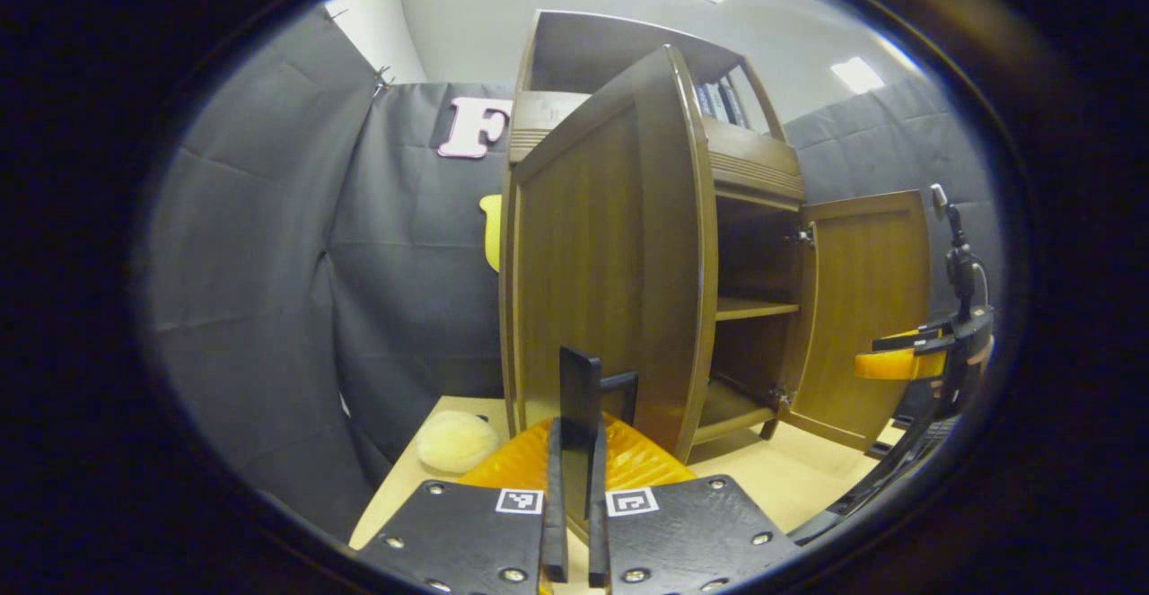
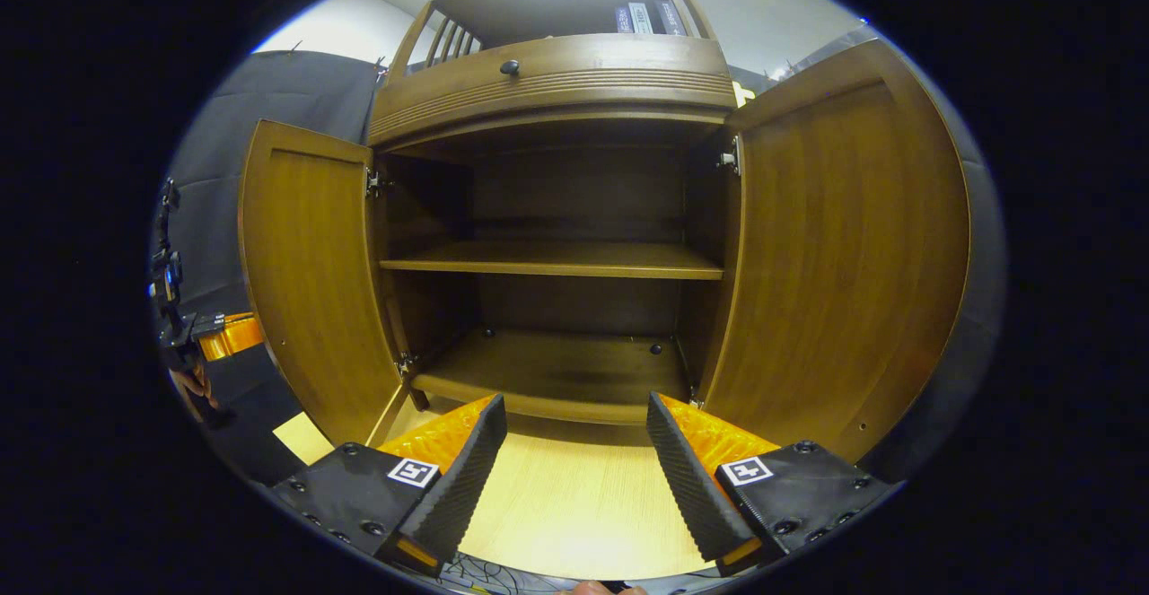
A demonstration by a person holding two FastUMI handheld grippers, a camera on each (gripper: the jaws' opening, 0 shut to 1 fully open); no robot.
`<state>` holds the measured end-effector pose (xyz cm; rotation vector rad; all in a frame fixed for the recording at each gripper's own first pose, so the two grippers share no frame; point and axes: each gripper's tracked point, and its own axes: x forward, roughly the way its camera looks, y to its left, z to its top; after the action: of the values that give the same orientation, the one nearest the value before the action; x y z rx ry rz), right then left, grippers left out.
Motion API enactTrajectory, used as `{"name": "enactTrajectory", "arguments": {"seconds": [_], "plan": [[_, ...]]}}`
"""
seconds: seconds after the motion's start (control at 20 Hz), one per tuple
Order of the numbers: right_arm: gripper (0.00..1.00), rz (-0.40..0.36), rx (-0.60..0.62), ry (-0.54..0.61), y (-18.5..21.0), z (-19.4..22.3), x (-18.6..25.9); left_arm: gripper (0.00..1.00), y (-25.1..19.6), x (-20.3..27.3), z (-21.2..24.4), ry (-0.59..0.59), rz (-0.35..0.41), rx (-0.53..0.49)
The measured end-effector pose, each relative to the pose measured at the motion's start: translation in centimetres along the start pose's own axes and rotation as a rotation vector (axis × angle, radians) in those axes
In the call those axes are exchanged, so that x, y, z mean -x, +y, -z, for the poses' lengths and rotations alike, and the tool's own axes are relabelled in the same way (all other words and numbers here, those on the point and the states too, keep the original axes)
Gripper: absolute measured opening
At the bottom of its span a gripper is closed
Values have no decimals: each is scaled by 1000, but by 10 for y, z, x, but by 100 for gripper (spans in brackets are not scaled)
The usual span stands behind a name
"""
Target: Open the right door of the double-door shoe cabinet with the right hand, and open the left door with the left hand.
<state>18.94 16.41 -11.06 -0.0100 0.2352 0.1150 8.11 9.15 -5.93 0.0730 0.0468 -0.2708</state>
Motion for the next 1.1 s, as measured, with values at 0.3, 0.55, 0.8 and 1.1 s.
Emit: {"name": "enactTrajectory", "arguments": {"seconds": [0.3,0.55,0.8,1.1], "plan": [[94,-16,30,-13,2,-6,-1,10,44,8,10,43,35,1],[99,-18,43,-28,2,-12,-2,10,96,11,11,72,8,5],[99,7,40,-43,-6,-17,-2,10,108,19,17,89,10,25],[99,63,31,-67,-27,-22,1,10,108,31,24,109,-68,6]]}}
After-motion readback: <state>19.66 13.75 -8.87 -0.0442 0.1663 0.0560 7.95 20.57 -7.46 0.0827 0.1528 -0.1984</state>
